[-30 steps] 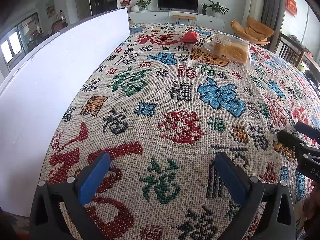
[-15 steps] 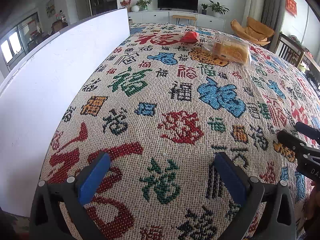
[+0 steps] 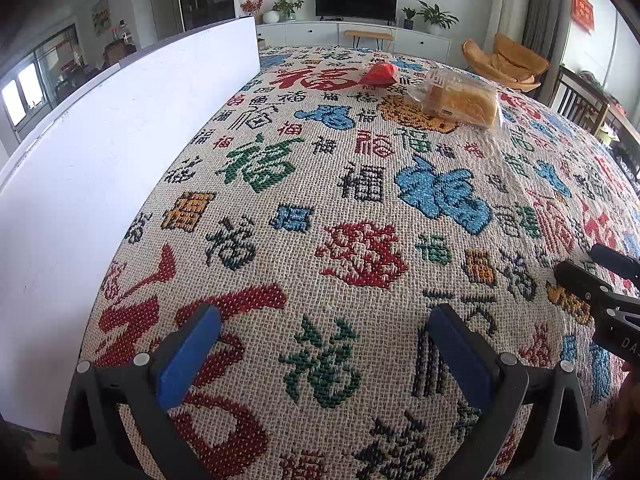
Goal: Organize snacks
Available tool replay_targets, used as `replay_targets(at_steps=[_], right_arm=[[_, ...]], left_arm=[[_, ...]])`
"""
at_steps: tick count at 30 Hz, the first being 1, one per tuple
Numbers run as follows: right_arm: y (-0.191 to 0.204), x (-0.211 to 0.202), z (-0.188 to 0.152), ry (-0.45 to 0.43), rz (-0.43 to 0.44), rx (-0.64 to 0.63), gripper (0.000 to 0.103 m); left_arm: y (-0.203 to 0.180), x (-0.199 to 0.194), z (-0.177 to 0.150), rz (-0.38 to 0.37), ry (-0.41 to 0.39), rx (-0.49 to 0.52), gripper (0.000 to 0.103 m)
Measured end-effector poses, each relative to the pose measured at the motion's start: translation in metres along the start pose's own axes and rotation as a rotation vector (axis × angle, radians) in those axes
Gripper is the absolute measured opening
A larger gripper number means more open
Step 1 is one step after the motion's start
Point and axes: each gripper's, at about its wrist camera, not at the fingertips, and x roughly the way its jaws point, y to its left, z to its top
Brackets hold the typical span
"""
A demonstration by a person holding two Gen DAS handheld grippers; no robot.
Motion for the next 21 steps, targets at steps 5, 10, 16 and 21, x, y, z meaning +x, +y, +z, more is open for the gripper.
replay_targets(at_steps=[5,10,16,21], right_arm=[[0.0,0.0,0.0,0.0,0.0,0.0,0.081],[0.0,0.0,0.0,0.0,0.0,0.0,0.081],[0.001,0.001,0.0,0.006,0.006,-0.005,0.085],[-0.003,0.005,0.025,0.085,0.05,-0.068,0.084]], left_arm=[[0.0,0.0,0.0,-0.001,0.0,0.001,0.103],[0.0,0.0,-0.001,-0.001,0.0,0.001,0.103],[0.0,0.0,-0.001,-0.002,-0.001,0.001,0.103],[0.001,0.0,-0.001,-0.001,-0.001,0.001,0.103]])
